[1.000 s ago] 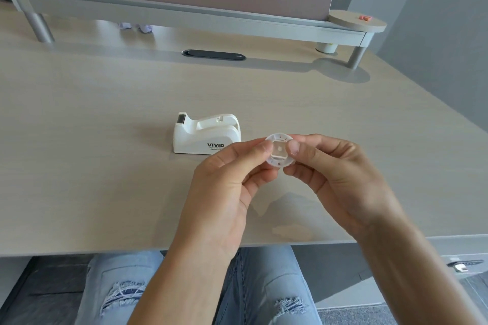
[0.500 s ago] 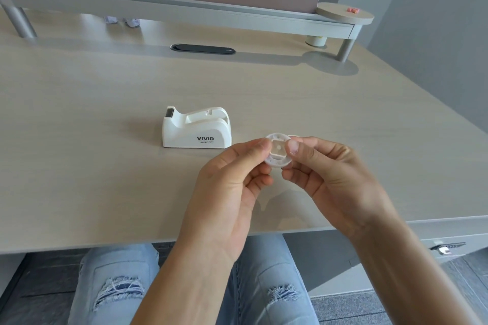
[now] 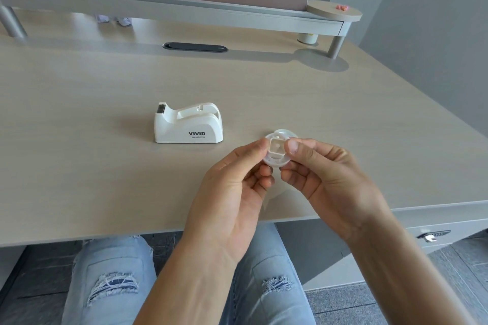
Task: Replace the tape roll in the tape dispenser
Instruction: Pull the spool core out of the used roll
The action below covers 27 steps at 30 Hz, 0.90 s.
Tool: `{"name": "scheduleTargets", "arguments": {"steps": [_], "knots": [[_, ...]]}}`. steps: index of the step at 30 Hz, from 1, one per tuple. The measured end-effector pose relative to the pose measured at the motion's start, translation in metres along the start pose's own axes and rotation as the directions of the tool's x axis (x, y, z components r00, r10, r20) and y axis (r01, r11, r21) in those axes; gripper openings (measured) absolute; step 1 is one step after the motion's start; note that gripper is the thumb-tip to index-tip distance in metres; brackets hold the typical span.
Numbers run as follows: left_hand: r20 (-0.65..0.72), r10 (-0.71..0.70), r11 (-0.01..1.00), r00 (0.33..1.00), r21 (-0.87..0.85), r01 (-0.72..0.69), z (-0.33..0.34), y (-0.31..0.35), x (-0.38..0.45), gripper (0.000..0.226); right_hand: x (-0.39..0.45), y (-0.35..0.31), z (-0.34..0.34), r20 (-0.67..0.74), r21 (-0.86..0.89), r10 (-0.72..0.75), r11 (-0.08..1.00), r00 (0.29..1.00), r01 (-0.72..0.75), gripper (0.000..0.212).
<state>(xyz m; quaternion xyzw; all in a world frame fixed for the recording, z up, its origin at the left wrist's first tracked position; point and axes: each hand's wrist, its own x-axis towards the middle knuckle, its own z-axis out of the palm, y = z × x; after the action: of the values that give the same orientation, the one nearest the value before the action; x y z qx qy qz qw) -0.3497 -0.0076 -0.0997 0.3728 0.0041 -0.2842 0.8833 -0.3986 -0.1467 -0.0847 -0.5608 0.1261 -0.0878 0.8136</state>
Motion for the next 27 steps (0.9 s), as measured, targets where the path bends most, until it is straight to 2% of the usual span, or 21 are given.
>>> {"name": "scheduleTargets", "arguments": {"steps": [3,4,6,8,10,13,16,23,25,27], "knots": [[-0.028,0.021,1.000,0.999,0.022,-0.020,0.000,-0.003,-0.002,0.008,-0.002,0.003,-0.002,-0.008,-0.005,-0.025,1.000,1.000,0.025,0.034],[-0.042,0.037,0.999,0.998,0.039,-0.036,0.000,-0.004,-0.002,0.007,-0.002,0.004,-0.003,-0.018,-0.034,-0.065,0.997,0.998,0.064,0.033],[-0.079,0.083,0.994,0.993,0.081,-0.077,0.000,-0.007,-0.002,0.005,-0.005,0.007,-0.006,-0.063,-0.199,-0.228,0.957,0.972,0.212,0.032],[-0.115,0.146,0.982,0.982,0.139,-0.130,0.000,-0.012,-0.002,0.006,-0.008,0.011,-0.010,-0.069,-0.395,-0.431,0.840,0.900,0.372,0.031],[-0.139,0.216,0.960,0.966,0.213,-0.184,-0.001,-0.016,-0.002,0.004,-0.012,0.014,-0.013,0.012,-0.509,-0.539,0.722,0.842,0.469,0.027],[-0.155,0.276,0.931,0.949,0.290,-0.224,-0.002,-0.021,-0.003,0.006,-0.016,0.020,-0.022,0.116,-0.623,-0.582,0.589,0.805,0.515,0.032],[-0.154,0.286,0.916,0.946,0.333,-0.222,0.000,-0.026,-0.003,0.008,-0.018,0.021,-0.031,0.138,-0.703,-0.625,0.484,0.768,0.520,0.030],[-0.142,0.303,0.888,0.942,0.402,-0.225,0.005,-0.035,0.003,0.004,-0.024,0.020,-0.042,0.162,-0.722,-0.628,0.451,0.761,0.525,0.015],[-0.132,0.322,0.855,0.937,0.466,-0.228,0.006,-0.038,0.006,0.009,-0.025,0.021,-0.046,0.134,-0.720,-0.618,0.476,0.774,0.505,0.014],[-0.100,0.404,0.756,0.909,0.596,-0.271,0.006,-0.041,0.010,0.012,-0.025,0.023,-0.050,0.055,-0.678,-0.606,0.560,0.793,0.476,0.013]]}}
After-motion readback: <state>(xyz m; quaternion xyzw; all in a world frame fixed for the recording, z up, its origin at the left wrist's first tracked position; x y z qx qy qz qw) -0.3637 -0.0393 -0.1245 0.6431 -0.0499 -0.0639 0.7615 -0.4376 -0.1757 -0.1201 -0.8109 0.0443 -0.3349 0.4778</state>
